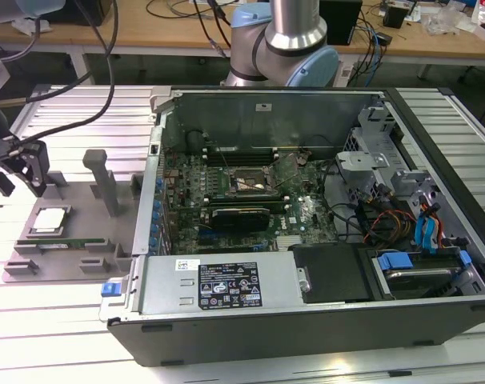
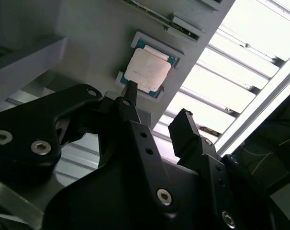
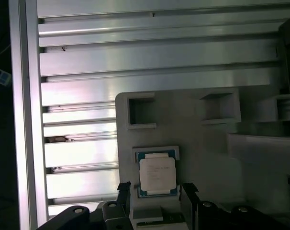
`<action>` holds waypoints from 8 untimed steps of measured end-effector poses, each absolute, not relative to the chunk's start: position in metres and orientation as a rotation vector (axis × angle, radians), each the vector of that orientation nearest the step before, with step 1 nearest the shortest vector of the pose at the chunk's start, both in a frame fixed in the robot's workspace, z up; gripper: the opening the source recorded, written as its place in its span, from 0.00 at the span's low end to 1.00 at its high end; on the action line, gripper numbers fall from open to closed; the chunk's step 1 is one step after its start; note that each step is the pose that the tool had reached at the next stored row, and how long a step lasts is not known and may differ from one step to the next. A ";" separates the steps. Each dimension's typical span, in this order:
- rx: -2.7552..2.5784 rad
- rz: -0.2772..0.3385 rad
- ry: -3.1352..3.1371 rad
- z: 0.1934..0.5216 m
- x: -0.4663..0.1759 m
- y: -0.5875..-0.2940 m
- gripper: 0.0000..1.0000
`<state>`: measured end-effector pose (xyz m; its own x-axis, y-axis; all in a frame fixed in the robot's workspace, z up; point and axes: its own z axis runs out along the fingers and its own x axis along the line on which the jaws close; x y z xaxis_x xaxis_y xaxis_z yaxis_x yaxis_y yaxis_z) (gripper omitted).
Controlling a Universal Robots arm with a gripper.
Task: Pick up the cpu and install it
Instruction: 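Pick up the cpu and move it towards the insertion slot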
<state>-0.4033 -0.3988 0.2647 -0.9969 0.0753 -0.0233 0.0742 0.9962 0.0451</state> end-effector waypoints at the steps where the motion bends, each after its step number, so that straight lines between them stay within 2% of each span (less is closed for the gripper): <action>1: 0.117 0.069 3.114 0.263 -0.403 -0.399 0.54; 8: 0.117 0.069 3.114 0.259 -0.402 -0.399 0.54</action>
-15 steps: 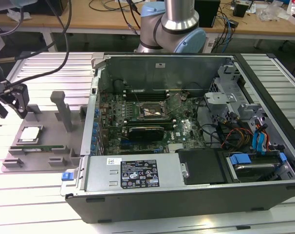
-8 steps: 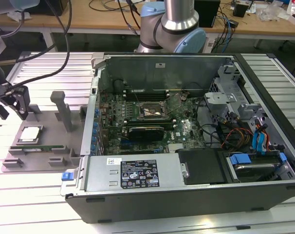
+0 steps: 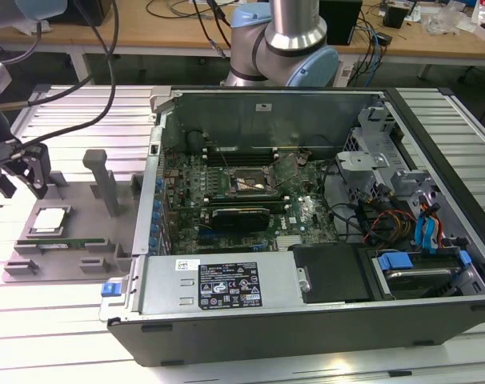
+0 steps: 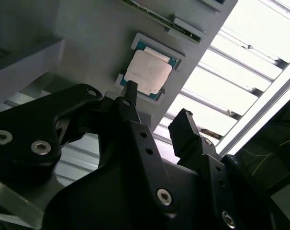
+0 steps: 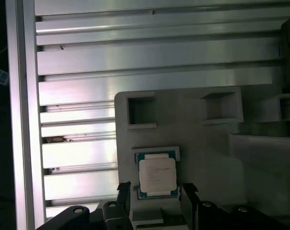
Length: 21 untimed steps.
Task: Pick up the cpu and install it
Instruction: 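Pick up the cpu and move it towards the insertion slot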
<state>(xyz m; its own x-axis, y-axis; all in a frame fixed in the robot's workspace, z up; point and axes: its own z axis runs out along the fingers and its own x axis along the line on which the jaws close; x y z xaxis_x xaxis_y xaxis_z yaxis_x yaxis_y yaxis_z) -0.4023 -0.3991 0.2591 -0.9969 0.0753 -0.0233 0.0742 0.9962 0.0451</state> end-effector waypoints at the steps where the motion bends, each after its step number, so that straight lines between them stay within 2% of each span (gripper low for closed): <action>1: 0.117 0.069 3.114 0.258 -0.402 -0.399 0.54; 2: 0.117 0.063 3.114 0.256 -0.401 -0.399 0.54; 5: 0.108 -0.029 3.112 0.255 -0.398 -0.399 0.54; 6: 0.088 -0.037 3.112 0.253 -0.398 -0.398 0.54; 21: -0.030 -0.036 3.113 0.242 -0.395 -0.398 0.54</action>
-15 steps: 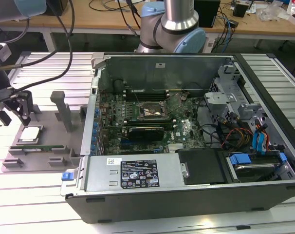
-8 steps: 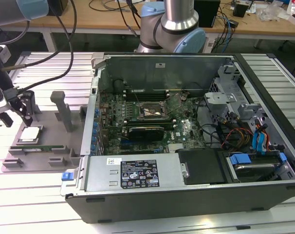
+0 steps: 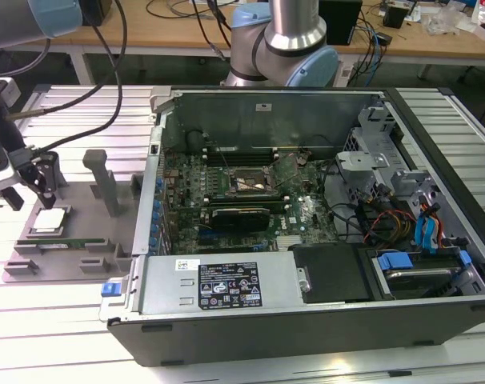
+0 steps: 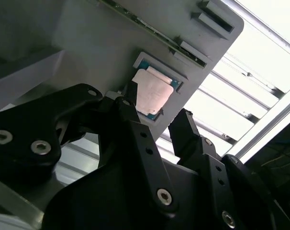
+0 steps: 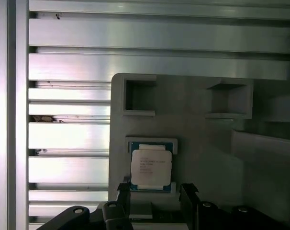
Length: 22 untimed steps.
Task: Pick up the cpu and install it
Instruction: 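Pick up the cpu and move it towards the insertion slot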
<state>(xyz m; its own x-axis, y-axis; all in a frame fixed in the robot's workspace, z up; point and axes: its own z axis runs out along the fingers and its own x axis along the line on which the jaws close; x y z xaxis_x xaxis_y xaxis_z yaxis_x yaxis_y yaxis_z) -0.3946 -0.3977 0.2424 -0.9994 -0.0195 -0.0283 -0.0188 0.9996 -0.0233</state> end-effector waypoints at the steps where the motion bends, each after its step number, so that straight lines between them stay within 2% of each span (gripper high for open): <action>1: -0.030 -0.036 3.113 0.241 -0.395 -0.398 0.54; 22: -0.030 -0.036 3.113 0.229 -0.395 -0.398 0.54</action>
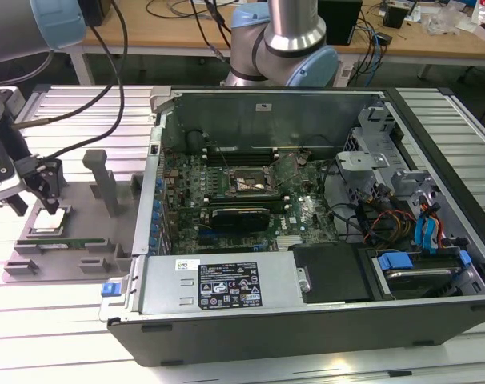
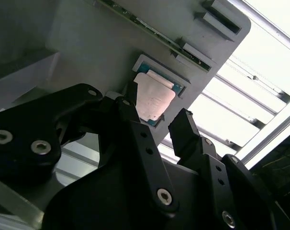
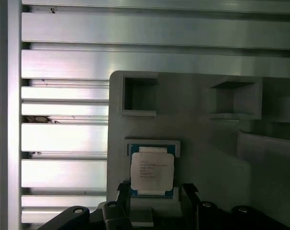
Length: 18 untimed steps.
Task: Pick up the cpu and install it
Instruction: 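Pick up the cpu and move it towards the insertion slot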
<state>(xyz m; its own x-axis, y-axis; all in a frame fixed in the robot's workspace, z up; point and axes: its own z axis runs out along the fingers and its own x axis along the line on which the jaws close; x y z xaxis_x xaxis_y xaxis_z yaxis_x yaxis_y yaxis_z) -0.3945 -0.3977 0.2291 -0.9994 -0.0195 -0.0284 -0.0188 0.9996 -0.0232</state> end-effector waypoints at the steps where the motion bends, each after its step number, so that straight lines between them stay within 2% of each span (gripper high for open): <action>1: -0.030 -0.036 3.113 0.228 -0.395 -0.398 0.54; 18: -0.030 -0.036 3.113 0.214 -0.395 -0.398 0.54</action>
